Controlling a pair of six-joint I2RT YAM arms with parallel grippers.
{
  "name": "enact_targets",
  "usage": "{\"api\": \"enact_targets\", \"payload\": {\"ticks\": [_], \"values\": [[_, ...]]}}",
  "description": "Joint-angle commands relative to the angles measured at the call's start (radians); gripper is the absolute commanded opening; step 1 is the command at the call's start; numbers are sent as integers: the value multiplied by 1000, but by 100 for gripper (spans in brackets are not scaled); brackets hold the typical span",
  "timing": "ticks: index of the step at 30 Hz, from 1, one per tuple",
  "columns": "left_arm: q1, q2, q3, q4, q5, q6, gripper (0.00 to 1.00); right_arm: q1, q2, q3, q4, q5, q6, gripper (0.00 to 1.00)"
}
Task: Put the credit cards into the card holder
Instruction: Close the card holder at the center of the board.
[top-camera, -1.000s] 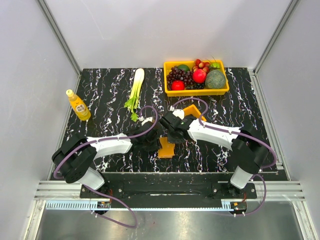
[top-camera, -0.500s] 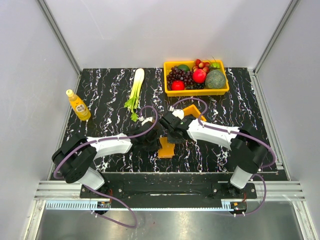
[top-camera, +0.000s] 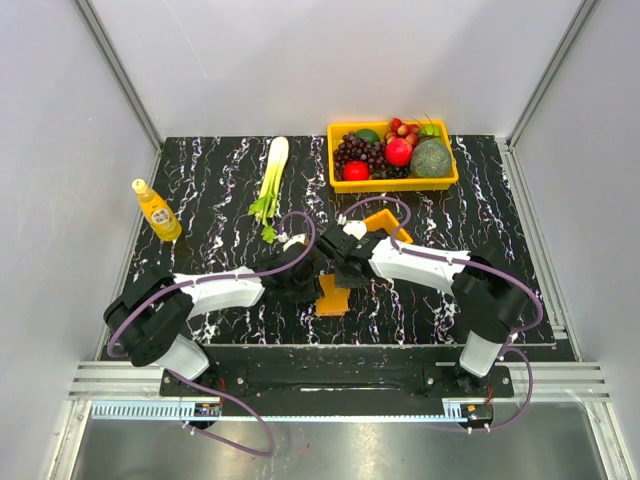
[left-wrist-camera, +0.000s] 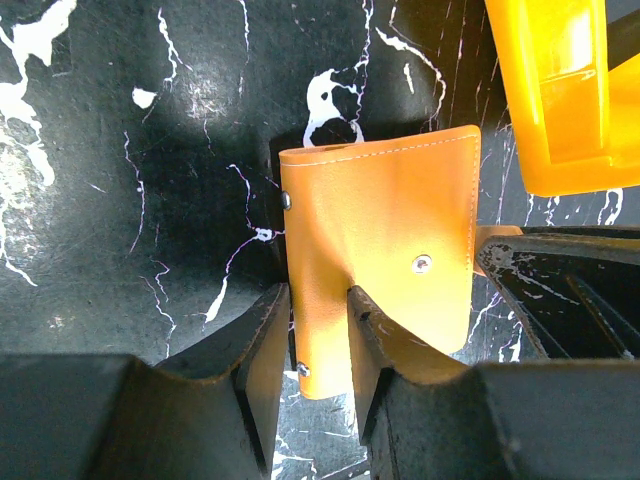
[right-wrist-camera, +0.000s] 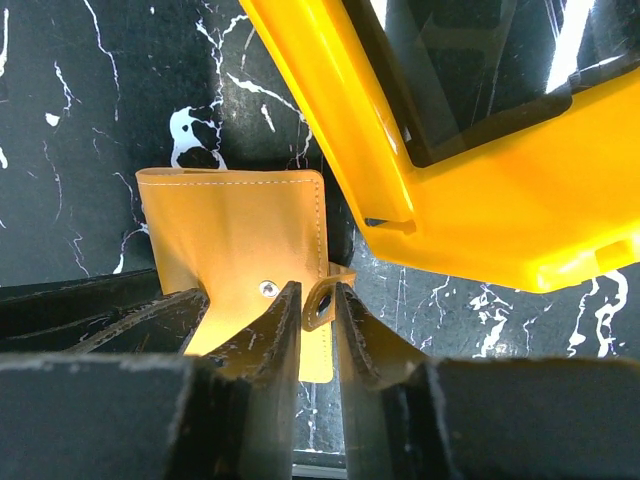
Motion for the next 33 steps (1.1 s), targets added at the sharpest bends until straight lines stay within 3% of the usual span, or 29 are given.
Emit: {"api": "enact_targets", "payload": {"ticks": [1, 6, 17, 33], "values": [[-5, -12, -6, 21, 1, 1, 34, 8, -45, 29, -5, 42, -9, 26], [-5, -8, -3, 22, 4, 5, 34, 8, -35, 33, -2, 38, -15, 22], [-5, -3, 3, 14, 4, 8, 34, 8, -71, 33, 8, 47, -15, 27], [-5, -4, 2, 14, 4, 5, 34, 8, -39, 29, 13, 30, -24, 20]]}}
